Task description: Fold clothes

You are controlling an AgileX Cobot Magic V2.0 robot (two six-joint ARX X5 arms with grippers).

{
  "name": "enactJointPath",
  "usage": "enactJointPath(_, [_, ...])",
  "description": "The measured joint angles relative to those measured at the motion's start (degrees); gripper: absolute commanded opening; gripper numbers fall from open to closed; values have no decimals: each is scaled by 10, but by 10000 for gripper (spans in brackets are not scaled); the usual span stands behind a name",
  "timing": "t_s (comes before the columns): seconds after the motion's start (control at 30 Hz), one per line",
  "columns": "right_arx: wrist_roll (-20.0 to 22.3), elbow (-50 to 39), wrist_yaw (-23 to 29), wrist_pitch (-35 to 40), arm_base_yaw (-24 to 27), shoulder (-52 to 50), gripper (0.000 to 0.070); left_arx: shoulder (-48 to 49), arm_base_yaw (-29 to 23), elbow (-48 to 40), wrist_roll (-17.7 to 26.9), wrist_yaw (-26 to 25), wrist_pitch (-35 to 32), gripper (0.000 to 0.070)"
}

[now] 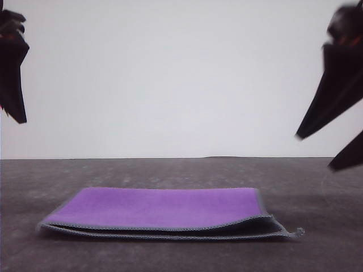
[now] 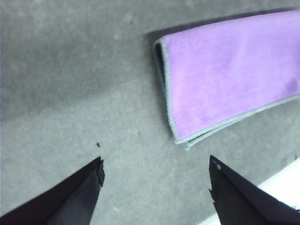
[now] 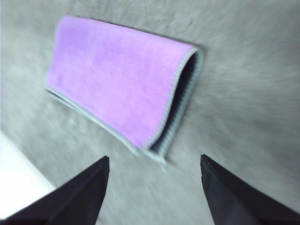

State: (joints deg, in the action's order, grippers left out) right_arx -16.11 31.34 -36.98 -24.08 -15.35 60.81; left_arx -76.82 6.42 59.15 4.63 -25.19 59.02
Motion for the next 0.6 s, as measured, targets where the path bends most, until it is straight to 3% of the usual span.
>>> enactJointPath(0.6, [-82,-3,-63,241,-24,241,390,7,-9,-15,-13,0,-45,435])
